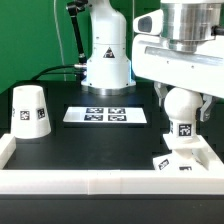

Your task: Assemble lamp

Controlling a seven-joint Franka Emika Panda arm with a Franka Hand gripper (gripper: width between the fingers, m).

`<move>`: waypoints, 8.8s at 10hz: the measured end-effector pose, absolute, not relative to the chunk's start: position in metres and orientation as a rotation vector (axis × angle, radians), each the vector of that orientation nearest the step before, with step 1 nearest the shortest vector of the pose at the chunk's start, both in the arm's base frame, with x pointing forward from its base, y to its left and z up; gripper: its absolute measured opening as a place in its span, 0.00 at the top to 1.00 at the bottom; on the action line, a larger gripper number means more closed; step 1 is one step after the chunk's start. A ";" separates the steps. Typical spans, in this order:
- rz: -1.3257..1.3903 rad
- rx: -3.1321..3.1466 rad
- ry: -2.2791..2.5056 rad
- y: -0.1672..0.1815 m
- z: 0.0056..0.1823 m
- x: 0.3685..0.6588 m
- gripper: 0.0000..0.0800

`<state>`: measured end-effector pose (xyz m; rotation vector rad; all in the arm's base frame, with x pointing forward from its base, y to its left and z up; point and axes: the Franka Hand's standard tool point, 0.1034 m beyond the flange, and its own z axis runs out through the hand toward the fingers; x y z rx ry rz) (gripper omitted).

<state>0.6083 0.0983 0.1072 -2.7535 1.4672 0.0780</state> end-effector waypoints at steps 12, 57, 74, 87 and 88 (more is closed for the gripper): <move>0.057 -2.839 1.325 0.131 0.123 0.584 0.13; -0.029 -3.129 0.367 -0.152 0.080 0.413 0.46; -0.013 -2.941 0.692 0.018 0.189 0.524 0.94; -0.037 -2.869 0.753 0.106 0.246 0.579 0.94; -0.044 -2.868 0.763 0.113 0.247 0.586 0.94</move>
Offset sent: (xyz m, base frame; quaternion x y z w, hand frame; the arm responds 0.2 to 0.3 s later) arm 0.0000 0.0000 0.0000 0.0000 0.0000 0.1938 0.9810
